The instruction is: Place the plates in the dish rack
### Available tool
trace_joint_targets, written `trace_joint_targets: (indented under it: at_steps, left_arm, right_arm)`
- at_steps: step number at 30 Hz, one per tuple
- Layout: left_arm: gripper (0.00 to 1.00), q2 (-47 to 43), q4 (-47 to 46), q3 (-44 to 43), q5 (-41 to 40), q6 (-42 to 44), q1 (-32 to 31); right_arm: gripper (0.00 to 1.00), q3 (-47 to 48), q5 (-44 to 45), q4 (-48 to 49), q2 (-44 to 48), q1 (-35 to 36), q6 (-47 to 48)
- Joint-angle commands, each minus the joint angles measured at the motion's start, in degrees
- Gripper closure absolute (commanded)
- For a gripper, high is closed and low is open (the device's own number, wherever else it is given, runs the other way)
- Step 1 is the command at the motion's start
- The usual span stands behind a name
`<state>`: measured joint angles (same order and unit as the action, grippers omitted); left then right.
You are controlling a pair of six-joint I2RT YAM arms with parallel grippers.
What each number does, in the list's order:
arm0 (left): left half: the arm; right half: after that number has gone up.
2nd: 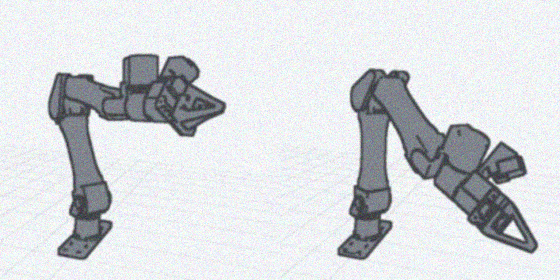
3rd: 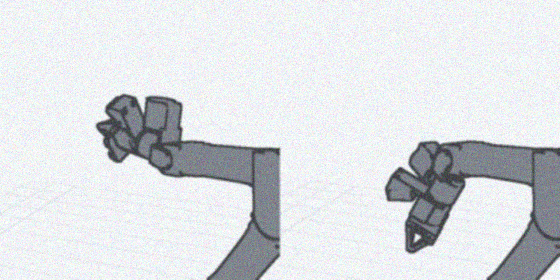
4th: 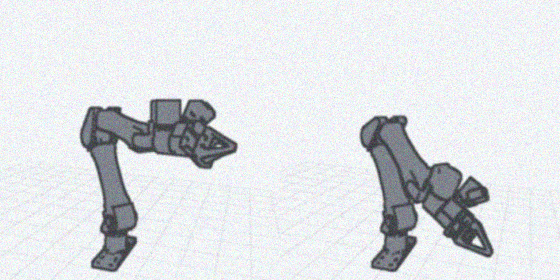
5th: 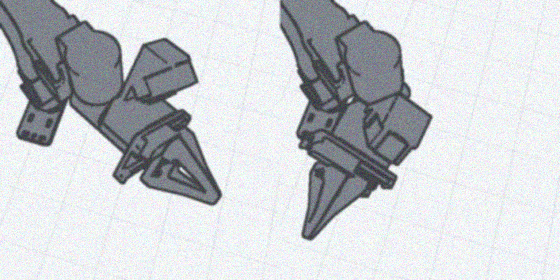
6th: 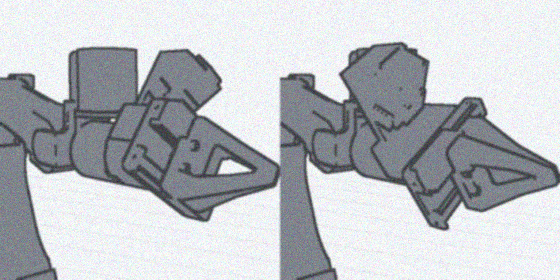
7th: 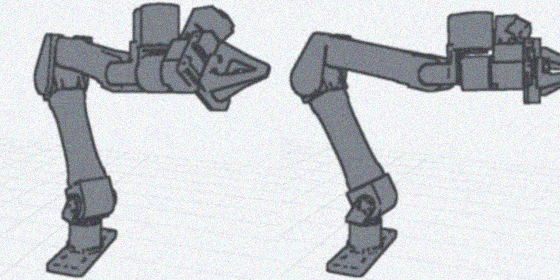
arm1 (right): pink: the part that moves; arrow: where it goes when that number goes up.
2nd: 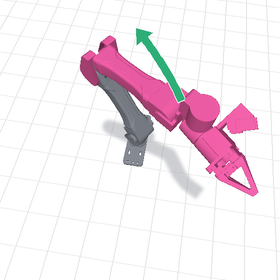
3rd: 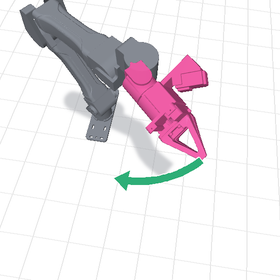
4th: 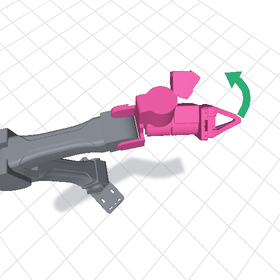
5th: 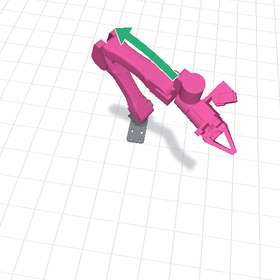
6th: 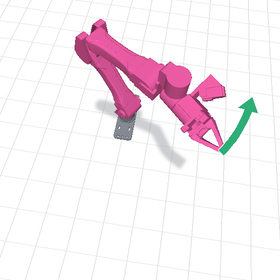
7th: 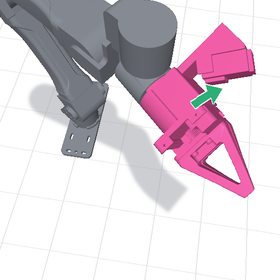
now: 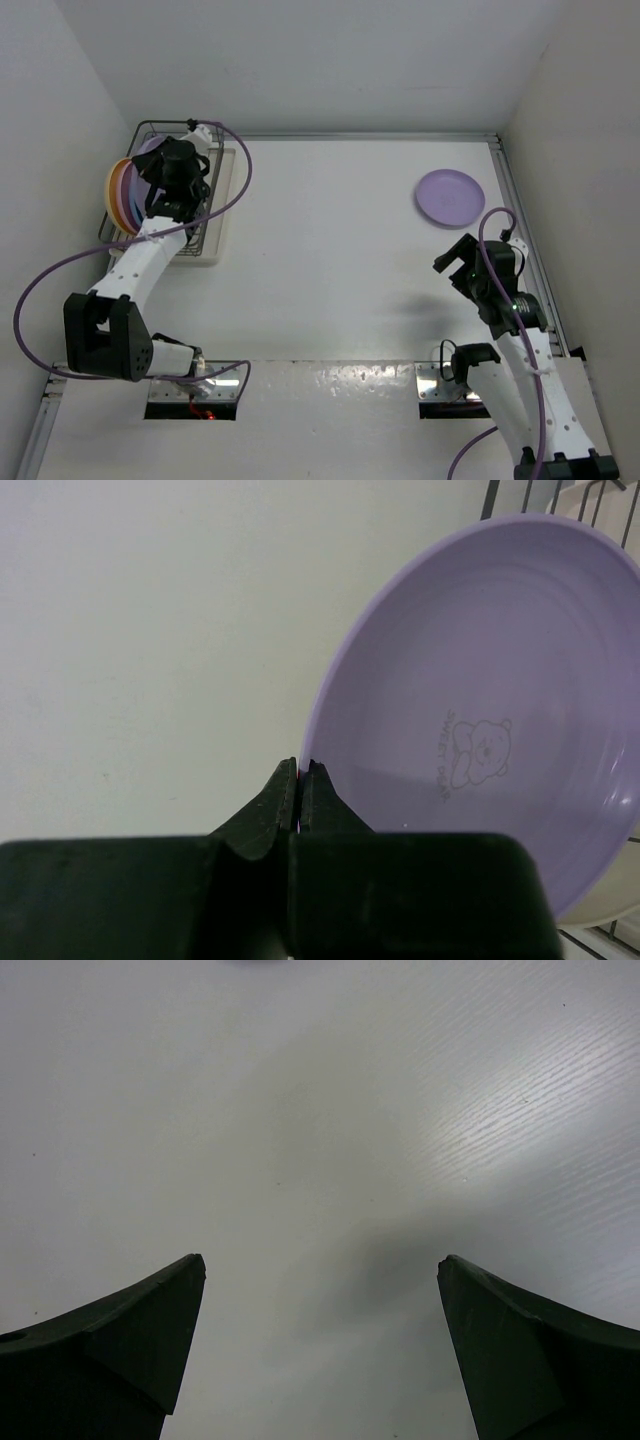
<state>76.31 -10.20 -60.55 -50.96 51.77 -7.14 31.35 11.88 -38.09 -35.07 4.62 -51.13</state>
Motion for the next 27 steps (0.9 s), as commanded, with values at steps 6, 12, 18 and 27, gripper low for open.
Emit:
trace_joint_targets:
  at_steps: [6, 12, 18, 27]
  left_arm:
    - [1.00, 0.1, -6.4, 6.6, -2.0, -1.5, 0.4]
    - [1.00, 0.1, -3.2, 9.3, -3.2, -6.9, -2.5]
    - [0.90, 3.9, 14.2, 3.7, -0.6, -21.2, -2.4]
    - [0.15, 3.2, 32.7, -9.9, 7.7, -30.3, -1.3]
  right_arm:
    - [0.00, 0.2, 1.6, 0.6, 1.4, 0.2, 0.5]
    - [0.00, 0.7, 1.7, 0.6, 1.4, 0.1, 1.5]
    - [0.00, 3.7, -9.8, 5.6, -8.4, -0.1, 5.9]
    - [0.00, 23.6, -10.0, 9.6, -41.8, -9.5, 3.0]
